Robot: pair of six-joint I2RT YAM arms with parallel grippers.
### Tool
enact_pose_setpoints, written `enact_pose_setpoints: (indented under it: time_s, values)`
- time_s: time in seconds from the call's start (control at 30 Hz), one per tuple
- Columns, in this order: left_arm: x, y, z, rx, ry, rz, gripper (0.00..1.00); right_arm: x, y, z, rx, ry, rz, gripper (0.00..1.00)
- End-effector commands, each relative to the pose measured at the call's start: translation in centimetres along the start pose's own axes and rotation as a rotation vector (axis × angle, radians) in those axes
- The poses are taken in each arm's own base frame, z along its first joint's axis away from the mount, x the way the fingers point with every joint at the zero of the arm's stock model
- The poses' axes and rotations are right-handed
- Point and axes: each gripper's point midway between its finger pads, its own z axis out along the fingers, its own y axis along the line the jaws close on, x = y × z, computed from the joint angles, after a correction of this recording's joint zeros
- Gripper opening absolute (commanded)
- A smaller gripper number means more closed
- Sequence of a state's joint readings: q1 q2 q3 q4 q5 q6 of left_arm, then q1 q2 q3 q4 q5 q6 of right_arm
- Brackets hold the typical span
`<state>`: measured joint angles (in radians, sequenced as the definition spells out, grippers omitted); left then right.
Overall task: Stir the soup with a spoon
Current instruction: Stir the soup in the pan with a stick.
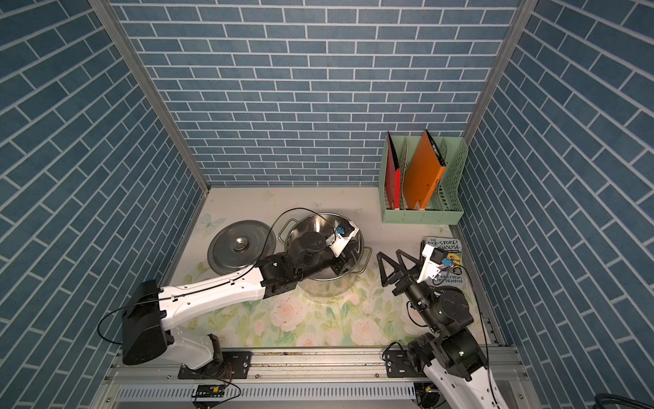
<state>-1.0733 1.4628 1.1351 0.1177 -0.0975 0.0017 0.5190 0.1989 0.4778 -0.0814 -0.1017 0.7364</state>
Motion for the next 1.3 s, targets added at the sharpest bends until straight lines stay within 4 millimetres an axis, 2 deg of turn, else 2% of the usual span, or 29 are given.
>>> enact_pose_setpoints:
  time_s: [0.0, 0.2, 0.4, 0.57, 0.7, 0.9, 1.03, 1.17, 1.27]
  values:
    - [0.3, 1.3, -2.3, -0.059, -0.015, -0.051, 0.00, -0.7, 0.8, 0.1, -0.034, -0.024, 0.019, 0.99]
    - [3.0, 4.5, -5.0, -0.201, 0.056, -0.039, 0.00, -0.6, 0.9, 0.4, -0.041, -0.017, 0.022, 0.99]
    - [3.2, 9.2, -6.7, -0.314, 0.049, -0.077, 0.00, -0.5, 0.8, 0.6, -0.046, -0.019, 0.031, 0.99]
    - [2.8, 12.5, -6.4, -0.383, 0.041, -0.098, 0.00, -0.4, 0.8, 0.5, -0.043, -0.017, 0.033, 0.99]
    - [2.9, 14.1, -5.0, -0.407, 0.047, -0.091, 0.00, -0.6, 0.9, 0.5, -0.044, -0.020, 0.031, 0.99]
    - [1.9, 13.7, -1.8, -0.344, 0.018, -0.090, 0.00, -0.7, 0.9, 0.3, -0.042, -0.022, 0.028, 0.99]
    - [0.2, 13.1, 0.0, -0.293, -0.040, -0.105, 0.00, -0.8, 1.0, 0.2, -0.044, -0.027, 0.028, 0.99]
    - [-1.4, 11.8, 1.7, -0.216, -0.089, -0.120, 0.00, -0.8, 1.0, 0.1, -0.043, -0.029, 0.029, 0.99]
    - [-2.5, 10.0, 2.7, -0.161, -0.111, -0.114, 0.00, -0.7, 0.9, 0.0, -0.041, -0.029, 0.029, 0.99]
